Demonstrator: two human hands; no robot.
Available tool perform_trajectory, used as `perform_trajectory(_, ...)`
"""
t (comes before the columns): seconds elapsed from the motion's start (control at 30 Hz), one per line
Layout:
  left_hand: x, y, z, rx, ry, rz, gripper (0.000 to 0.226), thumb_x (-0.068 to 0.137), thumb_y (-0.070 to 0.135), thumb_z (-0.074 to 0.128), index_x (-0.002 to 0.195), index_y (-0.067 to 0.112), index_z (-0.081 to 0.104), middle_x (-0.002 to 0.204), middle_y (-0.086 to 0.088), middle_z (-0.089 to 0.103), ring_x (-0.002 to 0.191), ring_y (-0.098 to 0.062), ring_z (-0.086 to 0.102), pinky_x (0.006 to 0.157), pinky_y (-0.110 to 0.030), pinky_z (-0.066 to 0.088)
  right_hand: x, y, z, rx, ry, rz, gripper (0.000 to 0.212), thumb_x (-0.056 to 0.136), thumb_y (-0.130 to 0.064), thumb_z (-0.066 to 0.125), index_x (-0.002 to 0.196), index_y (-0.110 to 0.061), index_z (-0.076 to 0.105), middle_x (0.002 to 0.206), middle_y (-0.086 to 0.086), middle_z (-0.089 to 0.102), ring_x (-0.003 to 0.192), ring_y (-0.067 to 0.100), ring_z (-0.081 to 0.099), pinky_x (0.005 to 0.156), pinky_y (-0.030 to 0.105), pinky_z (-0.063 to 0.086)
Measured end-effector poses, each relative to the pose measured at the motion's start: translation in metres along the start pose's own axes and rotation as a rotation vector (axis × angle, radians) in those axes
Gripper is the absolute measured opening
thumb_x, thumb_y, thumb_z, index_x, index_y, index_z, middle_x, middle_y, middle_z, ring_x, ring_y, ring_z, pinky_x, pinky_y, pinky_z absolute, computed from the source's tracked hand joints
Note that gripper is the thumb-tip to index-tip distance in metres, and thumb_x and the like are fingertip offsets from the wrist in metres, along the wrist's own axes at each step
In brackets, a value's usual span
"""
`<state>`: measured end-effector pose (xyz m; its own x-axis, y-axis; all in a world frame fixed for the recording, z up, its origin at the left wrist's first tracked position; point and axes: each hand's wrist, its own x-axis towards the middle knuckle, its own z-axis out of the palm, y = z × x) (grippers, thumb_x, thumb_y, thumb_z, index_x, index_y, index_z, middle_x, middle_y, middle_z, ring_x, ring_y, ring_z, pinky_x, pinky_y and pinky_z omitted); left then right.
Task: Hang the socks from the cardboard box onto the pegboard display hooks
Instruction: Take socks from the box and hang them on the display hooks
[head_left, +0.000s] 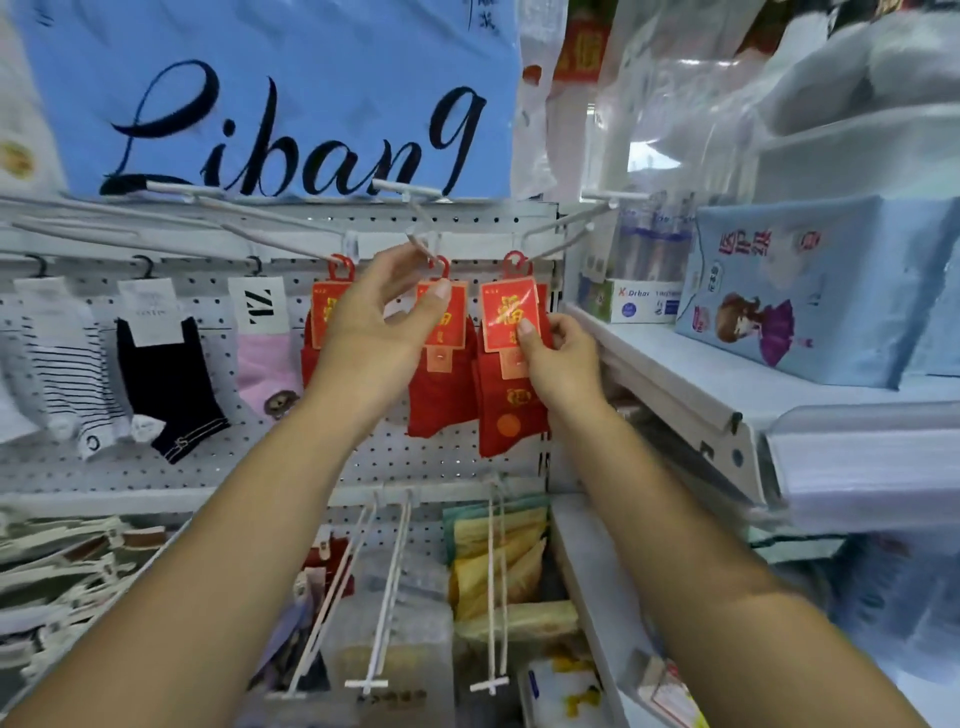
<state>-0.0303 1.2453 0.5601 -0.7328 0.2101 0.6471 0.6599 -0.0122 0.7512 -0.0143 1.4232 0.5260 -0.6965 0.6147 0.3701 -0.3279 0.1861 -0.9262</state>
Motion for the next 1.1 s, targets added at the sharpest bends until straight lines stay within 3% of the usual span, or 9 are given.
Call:
perform_trajectory(0.07, 0.001, 0.0, -0.002, 0.045, -0.017, 0.013, 0.045, 0.098, 0.033, 0.065, 0.141, 0.036, 0.052, 0.13, 0.029, 0.057, 0.124, 0.015, 0.049, 0.096, -0.013, 0.038, 0.005, 0.003, 0.001, 0.025, -0.006, 0.006, 0.015, 0.102, -0.026, 0.057, 0.115, -0.02, 0.06, 0.101, -0.002, 0.072, 0.082, 0.008, 0.071, 0.055, 0.016, 0.054)
perform_trajectory(0.17, 0.0, -0.003, -0.001, 0.079, -0.045, 0.036, 0.046, 0.1, 0.029, 0.063, 0.143, 0.038, 0.05, 0.126, 0.033, 0.055, 0.118, 0.026, 0.046, 0.09, -0.01, 0.036, 0.008, 0.009, 0.004, 0.098, 0.013, 0.041, 0.007, 0.102, -0.024, 0.057, 0.108, -0.022, 0.06, 0.105, 0.003, 0.072, 0.089, 0.016, 0.073, 0.072, 0.032, 0.061)
perform_trajectory(0.33, -0.001, -0.004, 0.001, 0.113, -0.038, 0.044, 0.046, 0.1, 0.022, 0.063, 0.141, 0.037, 0.049, 0.131, 0.031, 0.054, 0.127, 0.012, 0.049, 0.095, -0.013, 0.038, 0.016, 0.017, 0.008, 0.118, 0.03, 0.024, 0.011, 0.101, -0.022, 0.058, 0.111, -0.017, 0.06, 0.111, 0.008, 0.071, 0.099, 0.022, 0.072, 0.085, 0.041, 0.06)
perform_trajectory(0.5, -0.002, -0.001, -0.003, 0.165, -0.06, 0.031, 0.043, 0.1, 0.025, 0.063, 0.136, 0.044, 0.048, 0.113, 0.049, 0.053, 0.12, 0.023, 0.048, 0.088, -0.006, 0.035, 0.023, 0.019, 0.013, 0.12, 0.028, 0.017, 0.025, 0.102, -0.024, 0.057, 0.123, -0.011, 0.059, 0.114, 0.009, 0.071, 0.098, 0.022, 0.072, 0.082, 0.04, 0.061)
perform_trajectory(0.6, -0.001, 0.0, -0.005, 0.18, -0.075, 0.042, 0.045, 0.101, 0.025, 0.063, 0.14, 0.041, 0.048, 0.117, 0.045, 0.052, 0.122, 0.019, 0.048, 0.092, -0.009, 0.035, 0.026, 0.018, 0.015, 0.123, 0.023, 0.05, 0.023, 0.102, -0.027, 0.056, 0.121, -0.014, 0.061, 0.107, 0.006, 0.073, 0.091, 0.02, 0.074, 0.075, 0.035, 0.062)
perform_trajectory(0.73, -0.002, 0.0, -0.006, 0.183, -0.085, 0.037, 0.047, 0.1, 0.026, 0.063, 0.141, 0.043, 0.046, 0.118, 0.044, 0.053, 0.127, 0.013, 0.049, 0.102, -0.018, 0.036, 0.028, 0.017, 0.017, 0.112, 0.055, 0.066, 0.022, 0.103, -0.029, 0.054, 0.119, -0.016, 0.06, 0.106, 0.006, 0.073, 0.09, 0.021, 0.074, 0.082, 0.043, 0.062)
perform_trajectory(0.87, -0.002, 0.001, -0.007, 0.175, -0.107, 0.037, 0.051, 0.1, 0.026, 0.064, 0.145, 0.039, 0.045, 0.138, 0.03, 0.053, 0.133, 0.006, 0.049, 0.112, -0.029, 0.036, 0.031, 0.011, 0.019, 0.081, 0.113, 0.035, 0.021, 0.102, -0.027, 0.055, 0.117, -0.013, 0.061, 0.108, 0.008, 0.072, 0.095, 0.025, 0.072, 0.088, 0.047, 0.06)
perform_trajectory(1.0, -0.003, 0.002, -0.008, 0.194, -0.116, 0.037, 0.052, 0.1, 0.029, 0.063, 0.147, 0.04, 0.044, 0.145, 0.027, 0.05, 0.134, 0.006, 0.048, 0.112, -0.03, 0.035, 0.027, 0.018, 0.018, 0.065, 0.155, 0.07, 0.005, 0.103, -0.029, 0.053, 0.1, -0.026, 0.056, 0.102, 0.003, 0.071, 0.09, 0.02, 0.072, 0.085, 0.045, 0.06)
perform_trajectory(1.1, -0.003, 0.002, -0.01, 0.208, -0.132, 0.043, 0.052, 0.1, 0.028, 0.063, 0.148, 0.038, 0.043, 0.141, 0.029, 0.051, 0.134, 0.006, 0.047, 0.111, -0.028, 0.036, 0.023, 0.027, 0.016, 0.025, 0.164, 0.061, 0.014, 0.102, -0.029, 0.054, 0.11, -0.018, 0.056, 0.108, 0.007, 0.07, 0.095, 0.023, 0.07, 0.088, 0.045, 0.059)
